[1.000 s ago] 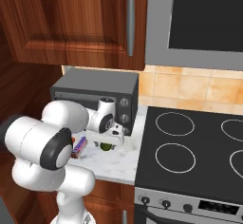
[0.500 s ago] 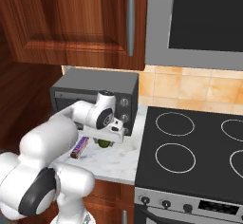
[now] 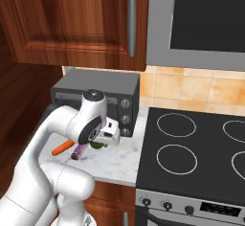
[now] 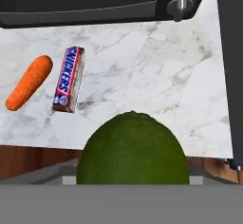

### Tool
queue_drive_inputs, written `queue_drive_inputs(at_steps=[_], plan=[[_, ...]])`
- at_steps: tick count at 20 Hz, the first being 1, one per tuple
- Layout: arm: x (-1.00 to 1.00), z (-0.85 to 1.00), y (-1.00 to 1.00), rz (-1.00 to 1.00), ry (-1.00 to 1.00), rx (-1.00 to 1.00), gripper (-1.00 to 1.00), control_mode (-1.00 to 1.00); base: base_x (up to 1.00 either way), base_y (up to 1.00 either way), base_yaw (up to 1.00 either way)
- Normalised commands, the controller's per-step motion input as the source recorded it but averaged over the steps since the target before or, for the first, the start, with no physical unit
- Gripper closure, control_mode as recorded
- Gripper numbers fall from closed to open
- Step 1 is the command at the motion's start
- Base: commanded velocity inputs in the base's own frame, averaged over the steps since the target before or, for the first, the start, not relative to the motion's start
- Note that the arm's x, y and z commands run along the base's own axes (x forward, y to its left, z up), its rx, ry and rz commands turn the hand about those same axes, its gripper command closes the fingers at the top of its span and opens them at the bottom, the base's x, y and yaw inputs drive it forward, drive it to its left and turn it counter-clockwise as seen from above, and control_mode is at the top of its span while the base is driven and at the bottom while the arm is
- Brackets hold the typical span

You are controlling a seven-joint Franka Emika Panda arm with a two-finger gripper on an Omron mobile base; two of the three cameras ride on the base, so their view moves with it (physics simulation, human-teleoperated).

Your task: Place the carrot and lime inside the fridge drawer. Close the drawer after placing the vegetables.

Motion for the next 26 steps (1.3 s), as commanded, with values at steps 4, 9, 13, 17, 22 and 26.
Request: queue_drive_inputs(at_steps=[4, 9, 13, 17, 22, 26], plan=[[-0.54, 1.0, 0.1, 0.0, -0.14, 0.0, 1.0, -1.0, 0.0, 0.0, 0.0], [-0.3, 0.81, 0.48, 0.0, -0.08, -0.01, 1.0, -1.0, 0.0, 0.0, 0.0], [-0.03, 0.25, 0.46, 0.0, 0.0, 0.0, 1.0, -1.0, 0.0, 0.0, 0.0], [0.0, 0.0, 0.44, 0.0, 0.0, -0.06, 1.0, -1.0, 0.0, 0.0, 0.0], [-0.1, -0.04, 0.08, -0.01, -0.01, -0.01, 1.0, -1.0, 0.0, 0.0, 0.0], [-0.86, 0.0, -0.08, 0.0, -0.17, 0.0, 1.0, -1.0, 0.0, 0.0, 0.0]])
